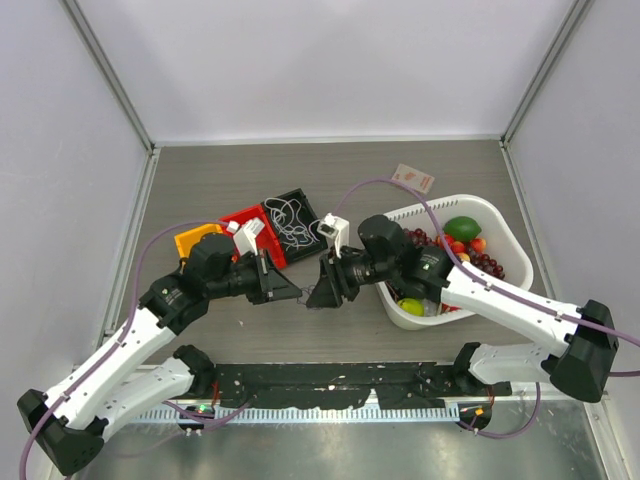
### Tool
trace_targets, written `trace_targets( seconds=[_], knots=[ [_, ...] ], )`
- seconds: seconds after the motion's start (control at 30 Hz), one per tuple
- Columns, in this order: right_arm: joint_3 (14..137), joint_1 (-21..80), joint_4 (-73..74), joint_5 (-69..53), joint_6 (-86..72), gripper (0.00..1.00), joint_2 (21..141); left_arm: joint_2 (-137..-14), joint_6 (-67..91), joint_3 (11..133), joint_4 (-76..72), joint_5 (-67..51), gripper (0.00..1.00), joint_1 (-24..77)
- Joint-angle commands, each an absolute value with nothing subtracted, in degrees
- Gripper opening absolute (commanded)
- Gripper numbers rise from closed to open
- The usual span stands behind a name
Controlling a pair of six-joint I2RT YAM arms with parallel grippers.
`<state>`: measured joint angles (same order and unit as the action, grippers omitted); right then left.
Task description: Untangle the cables
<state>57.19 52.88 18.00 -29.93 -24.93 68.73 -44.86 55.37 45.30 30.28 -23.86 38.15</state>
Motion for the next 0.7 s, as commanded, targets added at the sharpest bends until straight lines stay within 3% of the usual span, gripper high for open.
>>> trace_targets(
  seconds=[0.0, 0.17, 0.37, 0.4, 0.53, 0.6, 0.67],
  knots=[
    [57.5, 54.7, 16.8, -26.6, -24.3, 0.40, 69.3, -44.3, 55.7, 47.9, 29.6, -25.8, 0.00, 38.1],
    [59.8, 54.8, 22.7, -20.0, -23.9, 0.03, 68.2, -44.3, 54.3, 48.3, 32.3, -24.4, 0.00, 38.1],
    [64.8, 54.8, 31.2, -17.0, -20.5, 0.01, 66.1, -46.0, 49.2, 51.9, 42.9, -17.0, 0.01, 38.1],
    [65.1, 54.8, 31.5, -17.4, -20.5, 0.01, 65.7, -46.4, 48.4, 52.7, 44.8, -15.3, 0.07, 38.1],
    [66.6, 54.8, 29.9, -21.1, -23.5, 0.00, 65.0, -46.0, 48.2, 53.2, 44.0, -15.0, 0.53, 38.1],
    [66.6, 54.8, 27.4, -22.4, -25.7, 0.01, 64.8, -44.5, 49.7, 52.3, 41.2, -15.6, 0.65, 38.1],
    [66.6, 54.1, 25.1, -23.1, -28.2, 0.01, 64.9, -42.5, 51.8, 50.7, 36.5, -17.5, 0.69, 38.0]
  ],
)
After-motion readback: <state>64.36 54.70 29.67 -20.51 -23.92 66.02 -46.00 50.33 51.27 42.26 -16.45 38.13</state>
